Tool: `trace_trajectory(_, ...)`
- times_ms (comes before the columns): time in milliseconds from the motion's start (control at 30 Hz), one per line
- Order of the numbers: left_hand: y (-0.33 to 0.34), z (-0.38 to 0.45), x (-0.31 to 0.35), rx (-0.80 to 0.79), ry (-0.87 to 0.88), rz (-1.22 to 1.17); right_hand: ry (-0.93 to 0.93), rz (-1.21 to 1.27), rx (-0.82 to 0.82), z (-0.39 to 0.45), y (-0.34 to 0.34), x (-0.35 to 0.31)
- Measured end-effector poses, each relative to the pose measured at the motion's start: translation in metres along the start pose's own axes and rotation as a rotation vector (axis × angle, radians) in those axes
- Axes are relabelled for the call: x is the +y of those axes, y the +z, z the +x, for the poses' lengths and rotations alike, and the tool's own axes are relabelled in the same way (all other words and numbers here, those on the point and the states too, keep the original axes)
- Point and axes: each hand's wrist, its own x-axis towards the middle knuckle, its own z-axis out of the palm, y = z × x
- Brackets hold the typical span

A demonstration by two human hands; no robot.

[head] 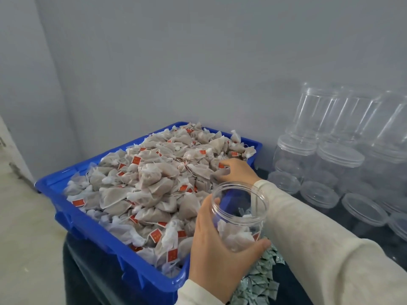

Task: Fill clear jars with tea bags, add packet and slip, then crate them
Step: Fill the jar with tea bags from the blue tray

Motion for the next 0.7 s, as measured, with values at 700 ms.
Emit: trace_trajectory(700,0.0,-0.002,-0.001,-0.027,-0.02,-0.017,-0.104,0.167,0.278,-0.025,-0.046,-0.015)
